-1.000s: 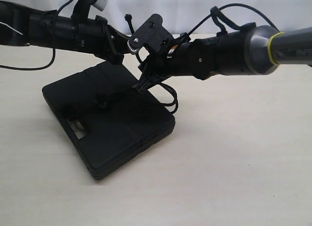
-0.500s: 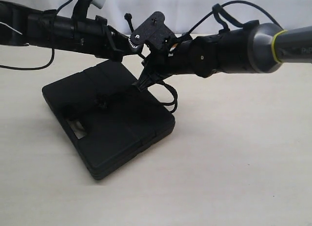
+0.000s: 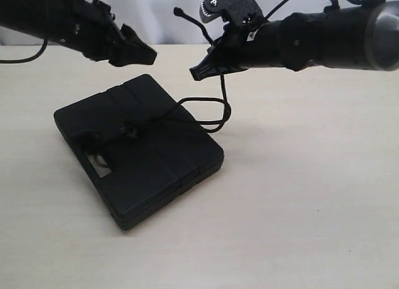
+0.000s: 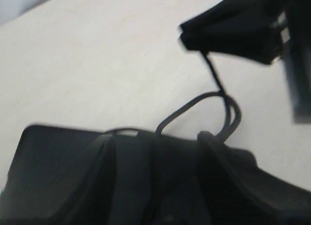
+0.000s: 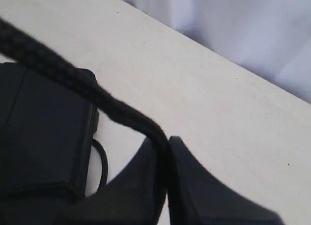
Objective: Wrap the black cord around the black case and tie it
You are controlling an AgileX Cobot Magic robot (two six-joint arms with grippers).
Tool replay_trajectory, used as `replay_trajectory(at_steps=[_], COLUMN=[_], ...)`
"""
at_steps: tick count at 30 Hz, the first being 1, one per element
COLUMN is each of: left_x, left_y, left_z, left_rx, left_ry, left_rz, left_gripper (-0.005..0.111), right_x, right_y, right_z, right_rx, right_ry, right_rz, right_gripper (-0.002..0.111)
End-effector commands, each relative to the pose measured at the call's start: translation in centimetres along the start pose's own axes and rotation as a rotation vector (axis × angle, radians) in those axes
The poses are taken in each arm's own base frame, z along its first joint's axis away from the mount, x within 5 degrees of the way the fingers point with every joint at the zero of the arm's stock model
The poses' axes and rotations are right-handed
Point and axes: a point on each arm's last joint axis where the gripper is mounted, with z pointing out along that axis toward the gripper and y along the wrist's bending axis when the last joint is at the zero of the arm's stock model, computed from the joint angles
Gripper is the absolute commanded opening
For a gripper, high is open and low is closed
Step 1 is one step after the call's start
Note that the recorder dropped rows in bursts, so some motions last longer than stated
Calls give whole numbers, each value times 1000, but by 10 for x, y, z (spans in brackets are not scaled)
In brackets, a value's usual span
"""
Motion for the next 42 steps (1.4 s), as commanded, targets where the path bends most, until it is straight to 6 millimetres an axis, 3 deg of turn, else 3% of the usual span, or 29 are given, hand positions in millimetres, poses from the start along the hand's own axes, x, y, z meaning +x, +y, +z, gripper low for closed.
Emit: replay_trajectory(at_steps=[1, 4, 9, 13, 19, 23, 33, 39, 41, 42], left_x=[23, 44, 71, 95, 108, 124, 128, 150, 152, 150], left_y=[7, 9, 9, 10, 8, 8, 13, 21, 24, 25], left_z=[-5, -13, -21, -10, 5, 11, 16, 35, 39, 40], left_rx=[-118, -189, -294, -356, -341, -353, -377, -389, -398, -404], left_ry=[271, 500, 707, 650, 495, 515, 482, 540, 527, 511], left_rz=[-172, -284, -436, -562, -703, -719, -714, -735, -732, -726], left_gripper=[48, 48, 48, 48, 48, 48, 48, 48, 44, 36], right_x=[-6, -4, 0, 4, 5, 6, 8, 8, 8, 7], right_y=[-9, -12, -10, -9, -9, -8, -7, -7, -7, -7], right_z=[-10, -11, -11, -11, -11, -12, -12, -12, -12, -13], right_rx=[13, 13, -2, -17, -22, -26, -34, -32, -30, -30], right_ry=[-4, 18, 59, 101, 116, 129, 150, 147, 148, 145], right_rz=[38, 41, 35, 36, 39, 39, 42, 77, 94, 92], right_gripper=[4, 4, 4, 4, 4, 4, 4, 4, 4, 4])
